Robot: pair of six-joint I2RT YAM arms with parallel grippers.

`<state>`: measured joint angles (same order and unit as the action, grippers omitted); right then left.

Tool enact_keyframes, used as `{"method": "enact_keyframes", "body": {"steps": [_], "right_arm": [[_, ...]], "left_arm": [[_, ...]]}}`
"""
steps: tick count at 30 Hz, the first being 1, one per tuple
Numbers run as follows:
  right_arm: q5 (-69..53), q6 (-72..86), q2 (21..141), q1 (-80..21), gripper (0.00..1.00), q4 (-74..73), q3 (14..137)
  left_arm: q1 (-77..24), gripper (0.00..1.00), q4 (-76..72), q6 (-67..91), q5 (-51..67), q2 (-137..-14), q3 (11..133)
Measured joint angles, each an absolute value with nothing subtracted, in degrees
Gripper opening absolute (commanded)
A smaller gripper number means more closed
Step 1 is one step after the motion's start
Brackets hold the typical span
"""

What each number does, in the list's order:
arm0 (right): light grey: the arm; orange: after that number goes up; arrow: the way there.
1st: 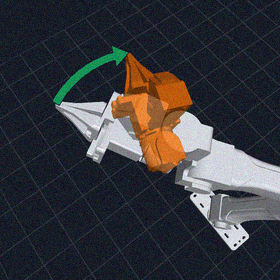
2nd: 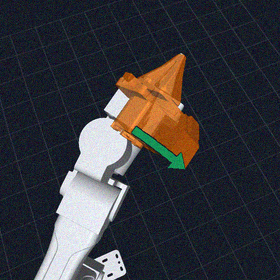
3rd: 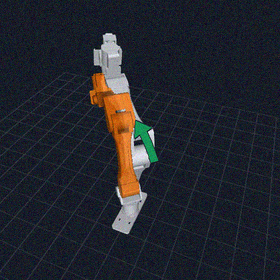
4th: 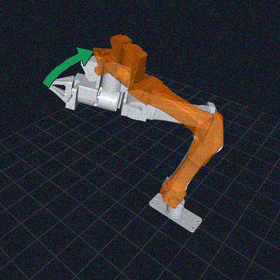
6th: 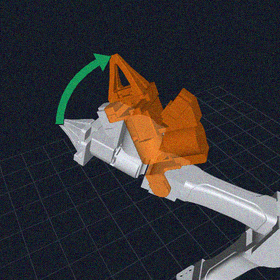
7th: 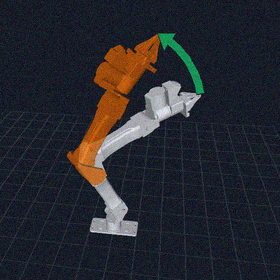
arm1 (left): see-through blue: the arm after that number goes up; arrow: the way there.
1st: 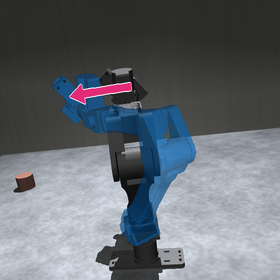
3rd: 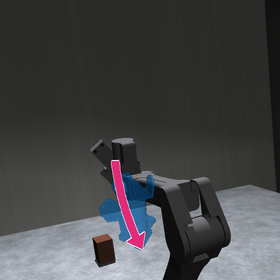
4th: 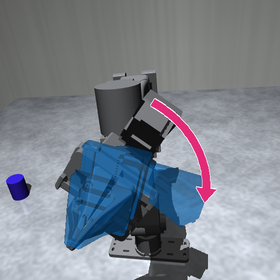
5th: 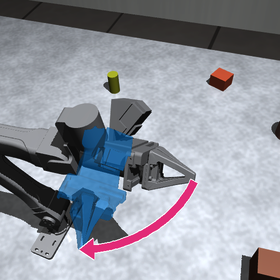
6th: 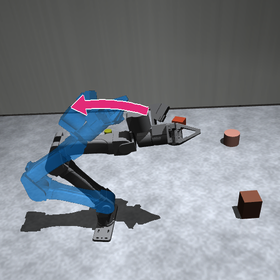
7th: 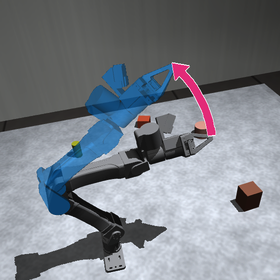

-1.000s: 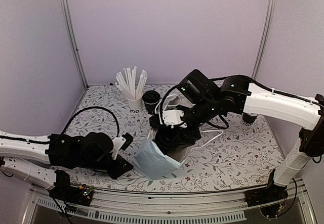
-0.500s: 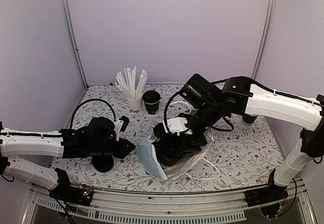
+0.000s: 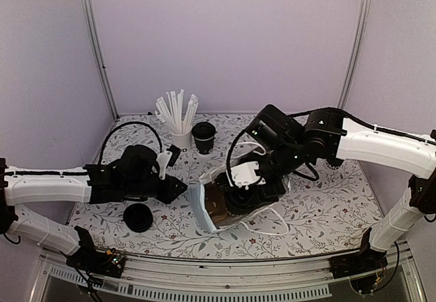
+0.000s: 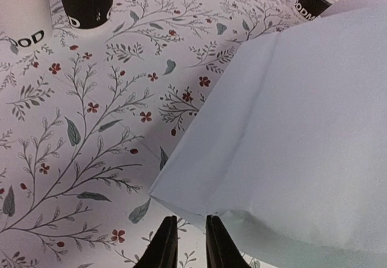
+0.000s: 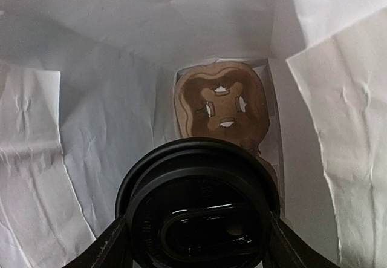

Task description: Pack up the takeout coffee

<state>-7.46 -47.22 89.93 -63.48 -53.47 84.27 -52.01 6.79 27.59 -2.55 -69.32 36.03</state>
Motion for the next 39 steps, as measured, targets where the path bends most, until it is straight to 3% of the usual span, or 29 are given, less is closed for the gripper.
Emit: {"method": "enact_keyframes", "body": {"steps": [7,12,25,39], "right_arm": [[-1.2,-49.1,88.3,-63.5,0.42,-51.5,82.6],[2.8,-50.6,86.5,-63.5,0.41,-49.8,80.2],[5.9,-54.0,86.3,-63.5,0.40,-44.5,74.8],[8.2,-56.2,86.4,-62.6,0.39,-40.2,74.4]], "left_arm": [[-46.4,0.36,6.3,22.2,-2.0,-68.9,42.5],[-42.7,0.44,2.9,19.1,0.8,-75.4,48.9],[-41.8,0.49,-10.9,16.2,16.6,-101.3,60.9],[-41.5,0.46,-17.1,13.7,32.1,-110.0,66.8]]}}
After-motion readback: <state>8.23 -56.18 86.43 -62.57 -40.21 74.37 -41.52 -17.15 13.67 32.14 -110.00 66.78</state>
